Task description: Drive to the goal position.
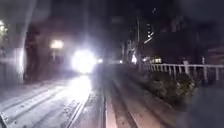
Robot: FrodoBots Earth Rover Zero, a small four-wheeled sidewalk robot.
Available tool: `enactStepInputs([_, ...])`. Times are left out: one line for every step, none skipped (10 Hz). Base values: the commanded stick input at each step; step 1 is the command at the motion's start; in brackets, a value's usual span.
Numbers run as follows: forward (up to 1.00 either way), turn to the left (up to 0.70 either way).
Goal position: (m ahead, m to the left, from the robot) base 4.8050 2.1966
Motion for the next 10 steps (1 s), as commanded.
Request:
enactStepInputs([0.45, 0.00])
enactStepInputs([0.45, 0.00])
enactStepInputs([0.45, 0.00])
enactStepInputs([0.45, 0.00])
enactStepInputs([0.45, 0.00])
enactStepInputs([0.45, 0.00])
enactStepInputs([0.45, 0.00])
enactStepInputs([0.45, 0.00])
enactStepInputs([0.45, 0.00])
enactStepInputs([0.45, 0.00])
